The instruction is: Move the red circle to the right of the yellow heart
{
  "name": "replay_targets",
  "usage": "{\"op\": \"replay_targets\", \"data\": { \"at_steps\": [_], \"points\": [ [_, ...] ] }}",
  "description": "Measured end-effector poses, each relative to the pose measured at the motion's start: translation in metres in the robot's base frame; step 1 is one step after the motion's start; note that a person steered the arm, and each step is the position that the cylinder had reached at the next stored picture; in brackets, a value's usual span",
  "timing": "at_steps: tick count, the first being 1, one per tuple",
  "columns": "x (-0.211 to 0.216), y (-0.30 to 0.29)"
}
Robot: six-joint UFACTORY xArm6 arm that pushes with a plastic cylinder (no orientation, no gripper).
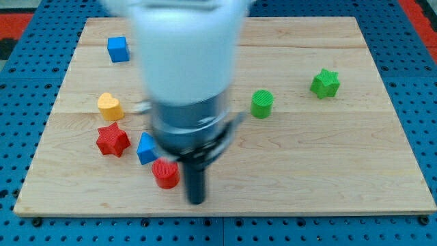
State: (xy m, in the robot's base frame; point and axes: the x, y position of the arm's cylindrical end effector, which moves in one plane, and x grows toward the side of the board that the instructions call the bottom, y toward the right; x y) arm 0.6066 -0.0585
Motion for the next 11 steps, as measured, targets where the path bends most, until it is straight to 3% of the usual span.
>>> {"op": "replay_targets", "data": {
  "at_steps": [2,3,5,7,8,9,11],
  "points": [
    [0.005,-0.031],
    [-0.032,-0.034],
    [-0.08,-0.019],
    [-0.072,0.013],
    [-0.114,-0.012],
    [-0.123,-0.006],
    [-0.207,-0.035]
  ]
}}
